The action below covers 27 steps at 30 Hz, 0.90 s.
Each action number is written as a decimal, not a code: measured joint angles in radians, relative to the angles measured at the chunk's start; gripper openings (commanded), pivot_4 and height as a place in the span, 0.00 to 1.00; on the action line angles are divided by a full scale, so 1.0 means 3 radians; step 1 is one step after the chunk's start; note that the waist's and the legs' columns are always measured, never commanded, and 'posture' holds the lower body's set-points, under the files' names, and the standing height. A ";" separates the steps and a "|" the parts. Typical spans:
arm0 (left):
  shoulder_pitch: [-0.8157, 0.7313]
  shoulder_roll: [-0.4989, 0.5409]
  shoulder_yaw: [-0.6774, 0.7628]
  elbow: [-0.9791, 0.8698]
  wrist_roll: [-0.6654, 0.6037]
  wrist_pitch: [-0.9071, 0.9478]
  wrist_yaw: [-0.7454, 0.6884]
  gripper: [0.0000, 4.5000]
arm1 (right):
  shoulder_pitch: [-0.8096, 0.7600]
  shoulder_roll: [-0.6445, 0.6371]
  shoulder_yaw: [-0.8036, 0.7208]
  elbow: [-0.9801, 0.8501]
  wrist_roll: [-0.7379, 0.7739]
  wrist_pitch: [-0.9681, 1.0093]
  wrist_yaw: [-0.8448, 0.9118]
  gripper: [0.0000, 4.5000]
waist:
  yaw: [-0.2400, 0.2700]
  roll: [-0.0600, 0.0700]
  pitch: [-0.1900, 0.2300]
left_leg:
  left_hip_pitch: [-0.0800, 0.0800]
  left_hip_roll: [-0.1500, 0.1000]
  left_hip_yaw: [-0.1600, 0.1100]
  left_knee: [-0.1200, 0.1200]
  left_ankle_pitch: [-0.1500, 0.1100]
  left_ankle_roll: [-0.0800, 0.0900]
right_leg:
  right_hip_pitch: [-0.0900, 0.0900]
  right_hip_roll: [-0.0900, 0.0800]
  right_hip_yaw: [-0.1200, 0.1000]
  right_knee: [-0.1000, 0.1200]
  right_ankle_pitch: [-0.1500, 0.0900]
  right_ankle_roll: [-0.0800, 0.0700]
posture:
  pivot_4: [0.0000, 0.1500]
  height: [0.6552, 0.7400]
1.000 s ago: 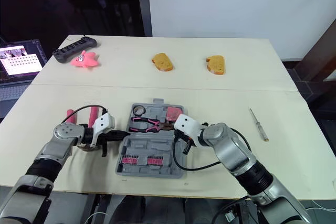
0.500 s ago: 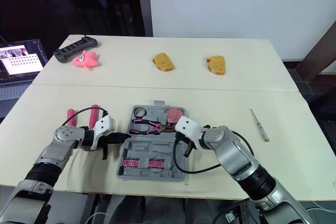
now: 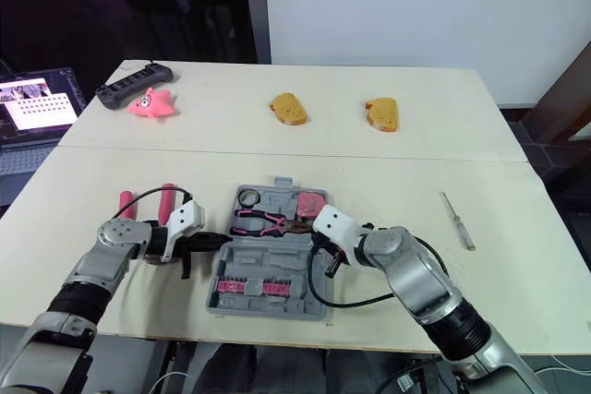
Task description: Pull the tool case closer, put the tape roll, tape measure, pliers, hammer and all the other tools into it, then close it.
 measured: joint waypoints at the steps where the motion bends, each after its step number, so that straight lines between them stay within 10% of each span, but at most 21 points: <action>1: 0.0000 0.0010 0.0001 -0.0042 -0.0035 0.0033 -0.0032 0.01 | 0.0043 -0.0033 -0.0057 -0.0014 0.0049 -0.0044 0.0024 0.00 | 0.0000 0.0000 0.0002 | -0.0002 0.0000 0.0000 -0.0001 0.0000 0.0000 | -0.0002 0.0000 0.0000 0.0000 0.0000 0.0000 | 1.00 1.00; 15: 0.0947 0.1202 0.1279 -0.1087 -0.0979 0.1017 -0.0193 0.01 | 0.0986 -0.0717 -0.1841 -0.0451 0.1005 -0.0777 0.0657 0.00 | -0.0061 0.0000 0.0020 | 0.0001 0.0002 0.0000 -0.0012 -0.0001 0.0002 | -0.0006 0.0000 0.0000 0.0000 -0.0004 0.0003 | 1.00 1.00; 19: 0.1306 0.1478 0.1846 -0.0841 -0.1028 0.0979 -0.0110 0.00 | 0.1360 -0.0855 -0.2464 -0.0251 0.1177 -0.1087 0.0877 0.31 | -0.0048 -0.0001 0.0023 | 0.0005 0.0002 0.0004 -0.0007 -0.0001 0.0002 | 0.0000 -0.0001 0.0002 -0.0006 -0.0010 -0.0009 | 1.00 1.00; 25: 0.1767 0.1575 0.2348 -0.0121 -0.0961 0.0722 -0.0057 0.54 | 0.1851 -0.1056 -0.3328 0.0656 0.1286 -0.1628 0.1275 1.00 | -0.0025 -0.0002 0.0024 | 0.0005 0.0002 0.0009 -0.0009 -0.0002 0.0002 | -0.0001 -0.0001 0.0004 -0.0010 -0.0012 -0.0012 | 1.00 1.00; 27: 0.1788 0.1580 0.2425 0.0000 -0.0961 0.0655 -0.0052 0.78 | 0.1904 -0.1107 -0.3450 0.0820 0.1301 -0.1756 0.1351 1.00 | -0.0024 -0.0003 0.0024 | 0.0006 0.0002 0.0009 -0.0008 -0.0002 0.0002 | -0.0001 -0.0001 0.0004 -0.0010 -0.0011 -0.0013 | 1.00 1.00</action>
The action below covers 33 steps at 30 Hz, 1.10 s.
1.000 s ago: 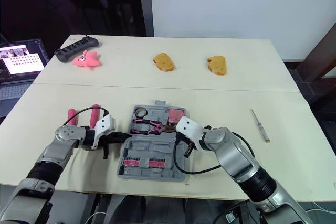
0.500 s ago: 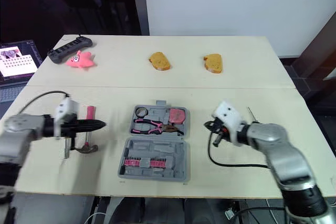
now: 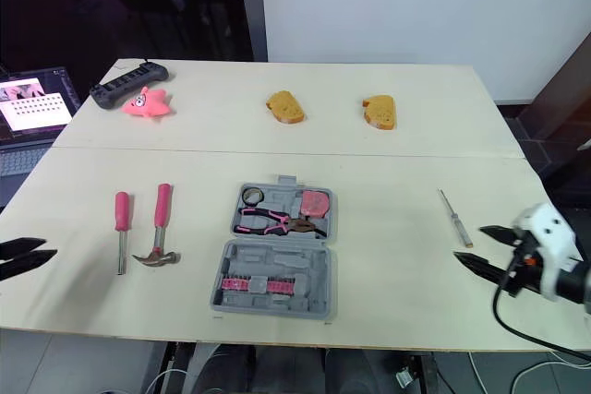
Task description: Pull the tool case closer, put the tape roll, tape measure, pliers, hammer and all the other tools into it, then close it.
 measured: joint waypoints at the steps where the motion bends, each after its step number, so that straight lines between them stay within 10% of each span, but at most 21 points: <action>1: 0.0009 0.0005 0.0039 0.0052 0.0000 -0.0040 0.0007 0.91 | 0.0010 -0.0013 -0.0033 0.0073 -0.0001 -0.0065 0.0021 1.00 | -0.0002 -0.0001 0.0000 | 0.0001 0.0000 0.0000 0.0000 0.0000 0.0000 | 0.0000 0.0000 0.0000 0.0000 0.0000 -0.0001 | 1.00 1.00; 19: -0.0075 -0.0073 -0.0031 0.0330 0.0004 -0.0327 0.0176 0.98 | 0.0100 0.0022 0.0160 0.0140 -0.0079 -0.0289 -0.0267 1.00 | 0.0002 0.0001 -0.0001 | 0.0001 0.0000 0.0003 -0.0001 0.0000 -0.0001 | 0.0000 0.0000 0.0002 0.0003 0.0001 0.0001 | 1.00 1.00; 33: -0.0197 -0.0870 -0.1182 -0.2335 -0.0607 0.0568 0.0298 0.98 | -0.0854 0.0966 0.0951 -0.0659 -0.0377 0.1367 -0.2457 1.00 | 0.0000 0.0003 -0.0003 | 0.0000 0.0000 0.0002 0.0006 0.0001 -0.0002 | 0.0000 0.0000 0.0005 0.0007 0.0010 0.0014 | 1.00 1.00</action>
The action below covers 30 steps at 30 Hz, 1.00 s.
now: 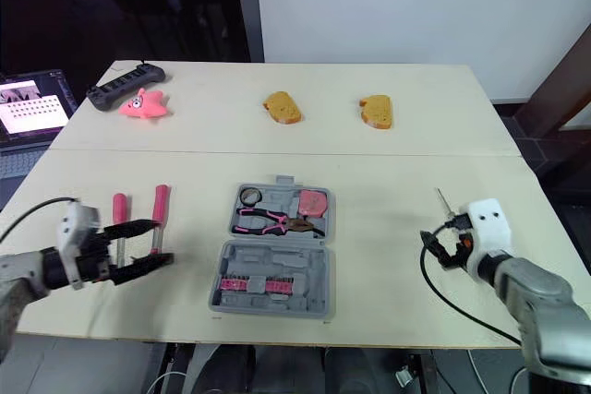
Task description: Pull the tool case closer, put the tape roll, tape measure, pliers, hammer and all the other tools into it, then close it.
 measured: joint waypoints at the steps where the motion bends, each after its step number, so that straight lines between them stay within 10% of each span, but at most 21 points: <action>1: -0.0026 -0.0001 -0.0044 -0.0134 -0.0056 0.0039 -0.0004 0.98 | -0.0075 0.0000 0.0024 0.0078 -0.0027 0.0011 -0.0051 1.00 | 0.0007 0.0000 0.0000 | 0.0000 0.0000 0.0000 0.0000 0.0000 0.0000 | 0.0000 0.0000 0.0000 0.0000 0.0000 0.0000 | 1.00 1.00; 17: -0.0008 0.0004 -0.0259 -0.0735 -0.0188 0.0264 0.0171 0.98 | -0.1037 -0.0363 0.0471 0.1660 -0.0288 -0.0006 0.0073 1.00 | -0.0045 0.0006 -0.0001 | 0.0001 0.0000 0.0000 0.0001 0.0000 0.0001 | 0.0002 0.0001 0.0000 0.0000 0.0000 0.0001 | 1.00 1.00; 20: 0.0041 0.0002 -0.0260 -0.0792 -0.0189 0.0266 0.0218 1.00 | -0.1110 -0.0388 0.0510 0.1780 -0.0285 -0.0032 0.0146 0.81 | -0.0053 0.0005 -0.0002 | 0.0001 0.0000 -0.0001 0.0004 0.0000 0.0001 | 0.0004 0.0001 0.0000 0.0000 0.0001 0.0001 | 1.00 1.00; 27: 0.0117 -0.0001 -0.0261 -0.0821 -0.0188 0.0270 0.0306 1.00 | -0.1200 -0.0362 0.0591 0.1928 -0.0283 -0.0147 0.0219 0.02 | -0.0060 0.0004 -0.0002 | 0.0001 0.0000 -0.0001 0.0004 0.0000 0.0001 | 0.0006 0.0001 0.0000 0.0000 0.0000 0.0001 | 1.00 1.00; 30: 0.0123 -0.0001 -0.0261 -0.0821 -0.0187 0.0270 0.0320 1.00 | -0.1205 -0.0367 0.0596 0.1931 -0.0285 -0.0163 0.0239 0.01 | -0.0060 0.0004 -0.0002 | 0.0001 -0.0001 -0.0001 0.0005 0.0000 0.0001 | 0.0006 0.0001 0.0000 0.0000 0.0000 0.0001 | 1.00 1.00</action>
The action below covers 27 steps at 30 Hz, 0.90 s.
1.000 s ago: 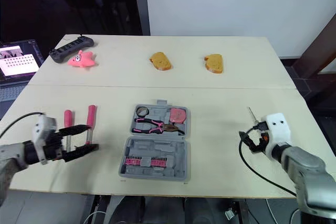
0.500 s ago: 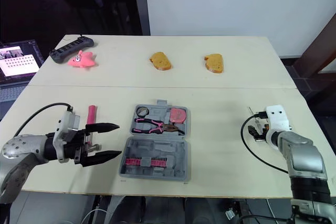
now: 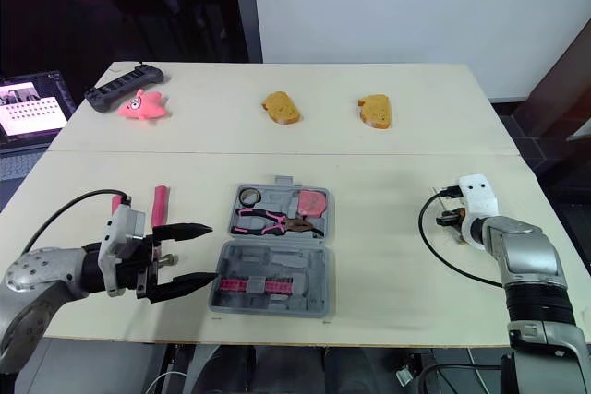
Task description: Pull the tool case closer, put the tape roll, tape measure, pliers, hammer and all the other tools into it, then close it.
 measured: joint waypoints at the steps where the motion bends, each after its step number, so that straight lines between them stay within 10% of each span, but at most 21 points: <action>1: 0.0000 0.0000 -0.0001 0.0000 0.0000 0.0000 0.0002 1.00 | 0.0002 0.0000 0.0003 -0.0006 0.0000 0.0003 0.0007 0.01 | -0.0001 0.0000 0.0000 | 0.0000 0.0000 0.0000 0.0000 0.0000 0.0000 | 0.0000 0.0000 0.0000 0.0000 0.0000 0.0000 | 1.00 1.00; 12: -0.0055 0.0008 -0.0055 0.0037 0.0003 -0.0002 0.0008 1.00 | 0.0421 0.0000 -0.0172 -0.1589 0.0400 0.1101 0.0091 0.01 | -0.0017 0.0010 0.0002 | 0.0000 0.0000 -0.0001 -0.0002 0.0000 0.0000 | -0.0003 0.0000 0.0000 0.0003 0.0000 0.0000 | 1.00 1.00; 17: -0.0076 0.0021 -0.0053 0.0118 0.0003 -0.0009 -0.0025 1.00 | 0.0363 0.0760 -0.0563 -0.2921 0.0657 0.2504 -0.0259 0.01 | -0.0010 0.0010 0.0001 | -0.0002 0.0001 -0.0007 -0.0005 0.0000 0.0000 | -0.0006 0.0004 -0.0002 0.0004 0.0000 0.0000 | 1.00 1.00; 27: -0.0198 0.0088 -0.0053 0.0294 0.0007 -0.0022 -0.0227 1.00 | 0.1090 0.1985 -0.0171 -0.3965 0.0597 0.2723 -0.1402 0.01 | 0.0055 0.0009 -0.0001 | -0.0004 0.0000 -0.0002 -0.0005 0.0001 -0.0002 | -0.0010 0.0001 -0.0001 0.0001 -0.0007 -0.0013 | 1.00 1.00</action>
